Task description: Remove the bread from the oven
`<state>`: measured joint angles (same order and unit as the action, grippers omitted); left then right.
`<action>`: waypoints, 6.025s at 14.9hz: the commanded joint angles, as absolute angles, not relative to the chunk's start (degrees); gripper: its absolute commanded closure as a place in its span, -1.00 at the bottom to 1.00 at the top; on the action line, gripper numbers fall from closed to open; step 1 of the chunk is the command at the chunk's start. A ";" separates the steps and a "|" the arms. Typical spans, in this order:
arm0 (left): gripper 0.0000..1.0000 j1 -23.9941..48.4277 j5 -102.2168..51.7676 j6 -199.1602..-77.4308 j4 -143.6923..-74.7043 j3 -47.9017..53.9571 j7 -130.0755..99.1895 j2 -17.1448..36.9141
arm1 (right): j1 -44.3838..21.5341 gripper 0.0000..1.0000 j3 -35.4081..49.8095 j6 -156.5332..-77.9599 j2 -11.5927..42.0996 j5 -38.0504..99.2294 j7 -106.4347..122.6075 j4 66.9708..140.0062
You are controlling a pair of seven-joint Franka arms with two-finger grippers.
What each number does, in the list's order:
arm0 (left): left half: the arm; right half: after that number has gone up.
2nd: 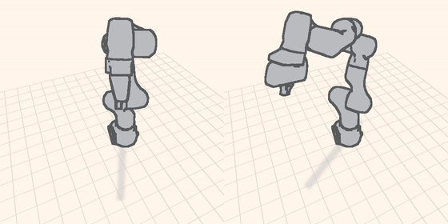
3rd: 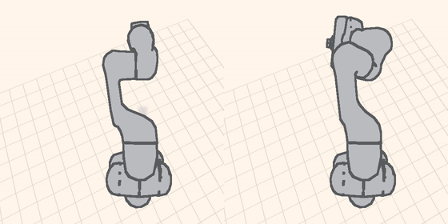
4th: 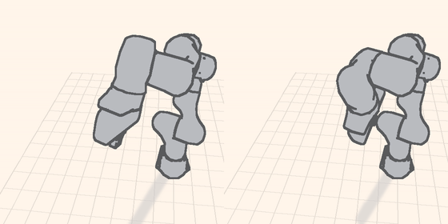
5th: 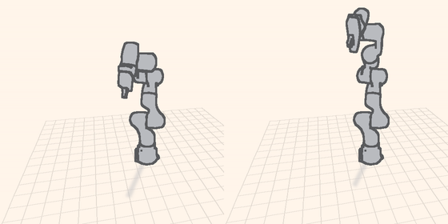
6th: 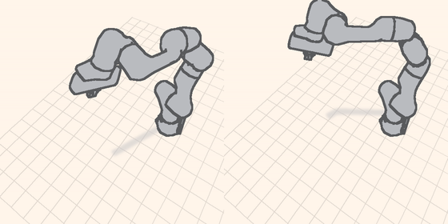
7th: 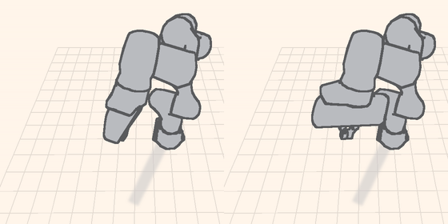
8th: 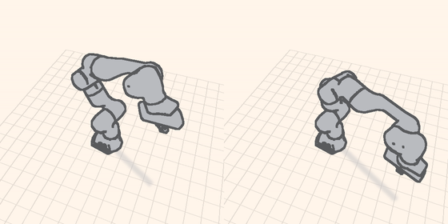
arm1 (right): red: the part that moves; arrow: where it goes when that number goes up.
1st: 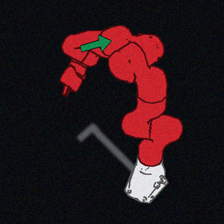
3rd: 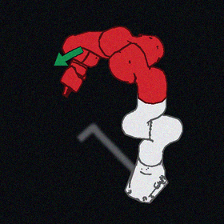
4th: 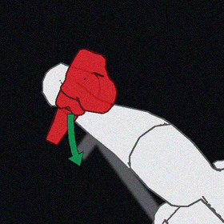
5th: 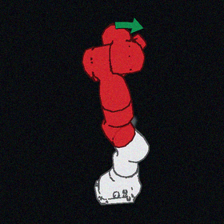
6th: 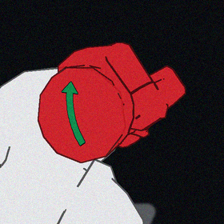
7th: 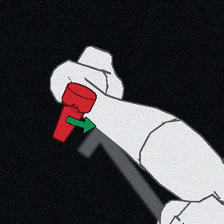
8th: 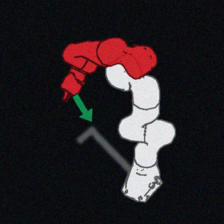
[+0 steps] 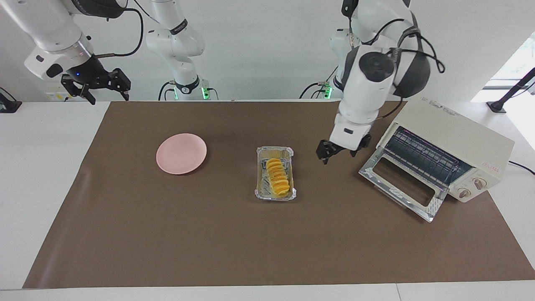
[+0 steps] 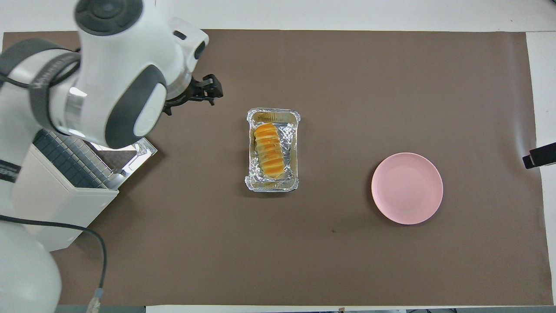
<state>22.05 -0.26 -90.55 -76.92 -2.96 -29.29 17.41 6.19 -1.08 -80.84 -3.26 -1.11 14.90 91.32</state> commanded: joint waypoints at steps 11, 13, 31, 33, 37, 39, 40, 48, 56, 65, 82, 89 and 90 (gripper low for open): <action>-1.00 2.11 -1.32 -78.82 -89.13 5.36 -8.36 -0.71 | -10.33 -1.00 0.35 -94.52 -3.97 -0.70 -7.42 101.58; -1.00 2.28 -1.32 -78.22 -89.56 5.27 -8.26 -0.88 | -15.09 -1.00 0.35 -98.33 0.77 -0.79 -15.95 101.08; -1.00 1.93 -1.23 -78.22 -90.18 5.01 -9.05 -1.58 | -29.36 -0.75 0.26 -126.39 28.74 -1.41 -40.96 96.07; -1.00 1.93 -1.23 -78.22 -90.18 5.01 -9.05 -1.58 | -29.18 0.48 0.35 -126.03 28.65 -1.15 -40.87 95.45; -1.00 1.93 -1.23 -78.22 -90.18 5.01 -9.05 -1.58 | -29.71 1.00 0.35 -127.78 28.83 -0.53 -41.75 95.45; -1.00 1.93 -1.23 -78.22 -90.18 5.01 -9.05 -1.58 | -29.44 1.00 0.35 -128.41 28.83 -0.44 -41.75 95.28; -1.00 1.93 -1.23 -78.22 -90.18 5.01 -9.05 -1.58 | -29.36 1.00 0.35 -128.50 28.83 -0.53 -41.66 95.27; -1.00 1.93 -1.23 -78.22 -90.18 5.01 -9.05 -1.58 | -20.51 1.00 0.35 -109.89 32.51 7.89 -32.29 76.84; -1.00 1.93 -1.23 -78.22 -90.18 5.01 -9.05 -1.58 | -6.69 1.00 0.09 -114.15 35.24 8.70 -5.12 76.29; -1.00 1.93 -1.23 -78.22 -90.18 5.01 -8.97 -1.58 | -2.29 1.00 -0.44 -122.86 38.85 4.58 4.39 79.01; -1.00 1.93 -1.23 -78.22 -90.18 5.01 -9.05 -1.58 | -7.46 -1.00 -0.09 -112.50 33.31 -0.33 -5.79 79.62; -1.00 1.93 -1.23 -78.22 -90.17 5.01 -9.05 -1.58 | -7.73 -1.00 -0.18 -122.78 32.60 -4.22 -6.24 88.59; -1.00 1.93 -1.23 -78.22 -90.18 5.01 -9.05 -1.58 | -7.73 -1.00 -0.18 -124.18 33.22 -4.22 -6.41 88.68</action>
<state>2.66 -0.37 -76.93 -87.77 4.70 -9.15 0.44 -8.08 -0.61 -121.89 33.78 -3.07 -5.71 87.08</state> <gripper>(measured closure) 0.000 0.000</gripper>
